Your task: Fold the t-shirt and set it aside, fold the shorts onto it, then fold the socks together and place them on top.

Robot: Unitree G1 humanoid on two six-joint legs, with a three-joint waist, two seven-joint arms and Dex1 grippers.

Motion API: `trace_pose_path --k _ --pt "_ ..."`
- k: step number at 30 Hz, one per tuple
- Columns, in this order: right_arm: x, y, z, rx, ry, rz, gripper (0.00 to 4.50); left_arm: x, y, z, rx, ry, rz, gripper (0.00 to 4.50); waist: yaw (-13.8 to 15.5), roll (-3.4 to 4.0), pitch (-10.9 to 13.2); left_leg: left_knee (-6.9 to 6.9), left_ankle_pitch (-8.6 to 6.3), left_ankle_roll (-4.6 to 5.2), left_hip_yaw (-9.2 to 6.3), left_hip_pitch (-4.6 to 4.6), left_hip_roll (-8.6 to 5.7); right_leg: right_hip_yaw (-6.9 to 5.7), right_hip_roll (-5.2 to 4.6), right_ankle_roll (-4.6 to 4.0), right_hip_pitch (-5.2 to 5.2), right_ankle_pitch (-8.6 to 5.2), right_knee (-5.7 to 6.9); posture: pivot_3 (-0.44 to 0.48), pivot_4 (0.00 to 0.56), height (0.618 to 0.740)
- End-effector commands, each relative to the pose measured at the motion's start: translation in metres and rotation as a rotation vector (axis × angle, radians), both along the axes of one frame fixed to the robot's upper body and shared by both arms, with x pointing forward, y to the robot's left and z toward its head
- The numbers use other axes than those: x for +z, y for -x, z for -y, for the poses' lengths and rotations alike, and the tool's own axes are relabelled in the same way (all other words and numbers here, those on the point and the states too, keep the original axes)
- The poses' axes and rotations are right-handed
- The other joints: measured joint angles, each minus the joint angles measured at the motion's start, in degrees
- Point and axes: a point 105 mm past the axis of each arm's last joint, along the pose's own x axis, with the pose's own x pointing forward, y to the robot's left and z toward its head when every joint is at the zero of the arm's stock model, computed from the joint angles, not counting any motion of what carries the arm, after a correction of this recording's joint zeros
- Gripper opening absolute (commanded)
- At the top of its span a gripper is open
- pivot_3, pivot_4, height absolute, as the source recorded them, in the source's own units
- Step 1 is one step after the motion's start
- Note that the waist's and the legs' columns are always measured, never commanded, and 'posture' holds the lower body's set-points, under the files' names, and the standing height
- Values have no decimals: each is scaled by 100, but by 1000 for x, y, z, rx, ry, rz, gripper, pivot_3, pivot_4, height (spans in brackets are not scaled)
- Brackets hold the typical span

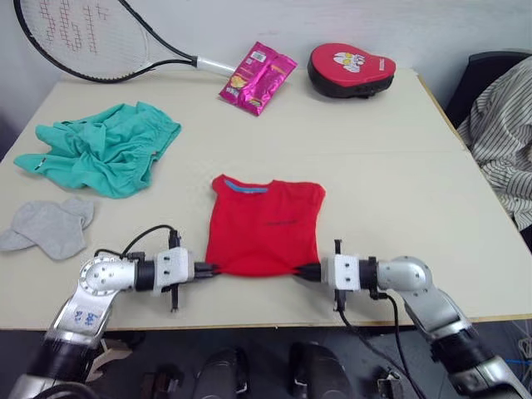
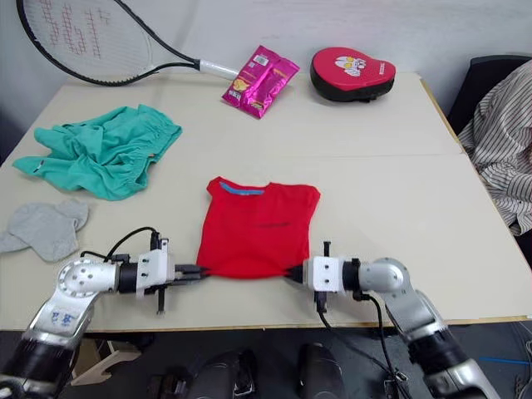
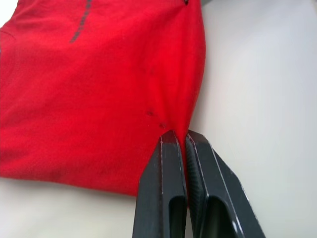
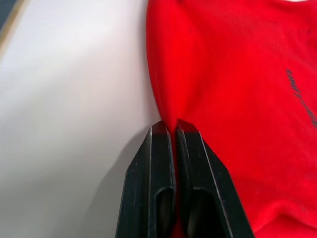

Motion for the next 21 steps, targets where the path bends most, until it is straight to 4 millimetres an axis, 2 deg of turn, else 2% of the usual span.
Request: trace_pose_path --k 1,4,6,8,10,12,14,17,18,21 --pt "8 14 -3 -3 -29 -18 0 10 12 -4 34 2 25 50 3 0 0 -1 -7 -12 0 0 0 0 0 -1 -1 0 0 0 150 740" --pt "5 19 -3 -38 -48 -44 0 5 23 -7 63 2 1 50 6 0 0 -4 -18 -29 -2 1 0 1 -3 -2 -2 -1 -1 0 150 740" --pt "6 14 -1 -108 -102 -54 0 7 32 -5 22 27 17 50 6 -1 -1 -5 -21 -29 -2 1 0 1 -3 -3 -2 -1 -3 0 150 740" --pt "6 26 -4 -36 -117 -120 496 11 32 -7 39 40 39 527 15 -1 -1 -8 -21 -30 -2 0 0 1 -3 -4 -3 -2 -8 0 150 740" --pt "11 25 -3 -33 -129 -116 1102 15 29 -13 78 47 59 1054 19 -1 -1 -14 -21 -30 -2 0 0 -1 -3 -4 -3 -1 -17 0 150 740" --pt "22 26 -1 -31 -165 -147 1784 27 33 -16 86 126 39 1672 16 -1 -1 -15 -21 -30 -2 0 0 -1 -3 -6 -3 -1 -19 0 150 740" --pt "36 34 0 -3 -213 -257 2427 47 33 -20 121 248 10 1683 14 -1 -1 -19 -21 -29 -3 -1 0 -1 -3 -6 -4 0 -21 0 150 740" --pt "61 34 -3 20 -296 -350 2427 68 32 -25 135 343 -57 1683 4 -2 -1 -21 -16 -21 -13 0 5 -6 -2 -6 4 0 -29 0 150 740" --pt "67 30 -6 18 -317 -347 2253 71 31 -24 130 364 -76 1683 3 -2 -1 -21 -8 -8 -14 1 6 -7 -1 -7 4 0 -29 0 150 740" --pt "76 19 -22 22 -366 -339 1465 78 19 -15 120 428 -99 1086 10 -2 -1 -23 -17 -29 -15 3 5 -10 2 -7 6 0 -30 0 150 740"
